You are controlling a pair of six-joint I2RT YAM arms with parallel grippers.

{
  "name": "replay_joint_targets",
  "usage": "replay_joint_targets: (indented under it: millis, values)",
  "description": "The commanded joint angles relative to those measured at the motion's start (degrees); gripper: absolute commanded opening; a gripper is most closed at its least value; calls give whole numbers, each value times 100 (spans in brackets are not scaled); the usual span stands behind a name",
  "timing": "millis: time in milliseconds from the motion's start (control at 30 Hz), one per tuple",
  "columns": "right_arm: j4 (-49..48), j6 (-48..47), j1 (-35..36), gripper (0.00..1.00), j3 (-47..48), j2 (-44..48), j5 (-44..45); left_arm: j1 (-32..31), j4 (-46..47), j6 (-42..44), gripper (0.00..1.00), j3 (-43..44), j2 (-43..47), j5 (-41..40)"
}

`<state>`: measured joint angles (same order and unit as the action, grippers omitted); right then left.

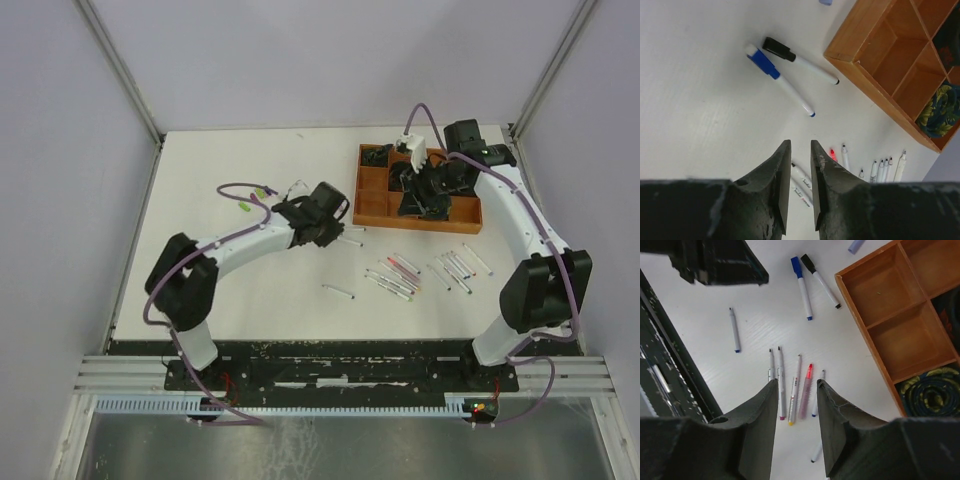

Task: Open the pen caps
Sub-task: Pick up the pen from the center of the board.

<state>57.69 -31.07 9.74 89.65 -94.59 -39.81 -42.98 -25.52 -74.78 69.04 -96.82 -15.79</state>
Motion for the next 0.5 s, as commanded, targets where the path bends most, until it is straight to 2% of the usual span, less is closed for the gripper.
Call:
replay_joint_targets:
  millis: [0, 67, 200, 467]
  values:
    - [-316, 1417, -235, 44, -60, 335, -246, -280, -1628, -1103, 29, 1156, -888, -338]
    - [-377, 1466, -274, 44, -273, 535, -369, -327, -1608, -1286, 30, 1360, -1192, -375]
    - [-1092, 1728, -378, 45, -1020, 1001, -521, -342, -1848, -1423, 33, 1980, -1857, -396]
    - [-851, 1425, -626, 44, -1117, 842, -911, -339, -2402, -1656, 37, 2978, -2678, -619]
